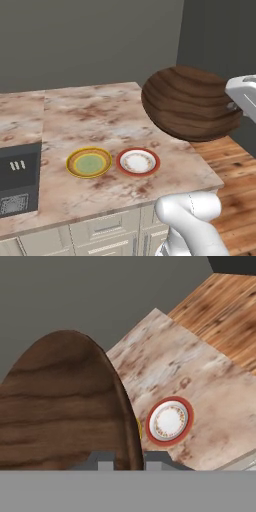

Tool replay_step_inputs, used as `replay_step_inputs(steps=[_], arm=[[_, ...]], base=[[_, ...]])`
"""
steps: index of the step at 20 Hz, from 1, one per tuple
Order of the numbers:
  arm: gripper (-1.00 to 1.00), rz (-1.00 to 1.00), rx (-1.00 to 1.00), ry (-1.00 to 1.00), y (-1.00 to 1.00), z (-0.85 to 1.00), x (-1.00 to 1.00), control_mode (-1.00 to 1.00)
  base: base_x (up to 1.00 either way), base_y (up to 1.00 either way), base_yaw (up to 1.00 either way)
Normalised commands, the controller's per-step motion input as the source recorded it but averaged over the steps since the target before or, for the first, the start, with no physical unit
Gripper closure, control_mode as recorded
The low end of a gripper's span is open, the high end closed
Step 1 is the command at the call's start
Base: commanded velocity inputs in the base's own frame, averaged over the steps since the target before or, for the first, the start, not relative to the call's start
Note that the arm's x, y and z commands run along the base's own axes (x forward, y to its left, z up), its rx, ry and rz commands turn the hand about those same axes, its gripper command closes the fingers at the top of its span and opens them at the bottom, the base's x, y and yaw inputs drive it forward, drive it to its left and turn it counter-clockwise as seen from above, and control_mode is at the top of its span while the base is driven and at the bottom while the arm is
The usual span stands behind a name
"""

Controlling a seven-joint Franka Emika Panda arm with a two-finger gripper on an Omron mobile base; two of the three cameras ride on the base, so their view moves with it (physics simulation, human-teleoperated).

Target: Move the bowls from the cabinet to the plates on the dining table.

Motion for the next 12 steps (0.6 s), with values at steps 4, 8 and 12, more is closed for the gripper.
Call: replay_step_inputs(steps=[4,8,12], arm=[[1.0,0.0,0.0,0.0,0.06,0.0,0.0,-1.0],[1.0,0.0,0.0,0.04,0.31,0.0,0.11,-1.0],[1.0,0.0,-0.01,0.09,0.37,-0.01,0.21,-1.0]], base=[[0.0,0.02,0.0],[0.0,0.0,0.0],[0.0,0.0,0.0]])
